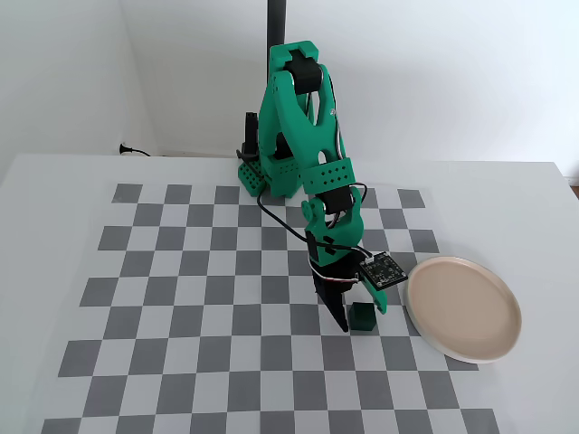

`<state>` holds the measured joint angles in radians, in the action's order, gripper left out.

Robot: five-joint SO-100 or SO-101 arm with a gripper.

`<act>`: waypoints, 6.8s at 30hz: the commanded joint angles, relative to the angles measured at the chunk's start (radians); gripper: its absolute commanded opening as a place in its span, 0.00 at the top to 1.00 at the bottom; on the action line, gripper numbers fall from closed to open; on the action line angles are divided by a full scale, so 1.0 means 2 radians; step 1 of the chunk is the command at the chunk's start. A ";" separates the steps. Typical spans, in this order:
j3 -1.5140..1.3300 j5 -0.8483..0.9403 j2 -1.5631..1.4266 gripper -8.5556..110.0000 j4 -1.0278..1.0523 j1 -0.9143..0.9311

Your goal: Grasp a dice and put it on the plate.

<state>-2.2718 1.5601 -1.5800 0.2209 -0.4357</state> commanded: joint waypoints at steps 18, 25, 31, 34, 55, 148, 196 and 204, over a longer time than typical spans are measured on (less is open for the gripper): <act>0.046 -0.002 -0.002 0.96 -0.008 -0.013; 0.048 -0.011 -0.032 0.96 -0.005 -0.016; 0.066 -0.018 -0.090 0.96 0.040 -0.030; 0.074 -0.014 -0.111 0.96 0.054 -0.041; 0.227 -0.023 -0.043 0.96 0.140 -0.153; -0.071 -0.205 -0.392 0.96 0.170 -0.031; -0.394 -0.479 -0.877 0.96 0.281 0.081; -0.400 -0.617 -0.877 0.96 0.317 0.093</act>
<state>-3.0787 0.4740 -3.3211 0.8483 -0.2577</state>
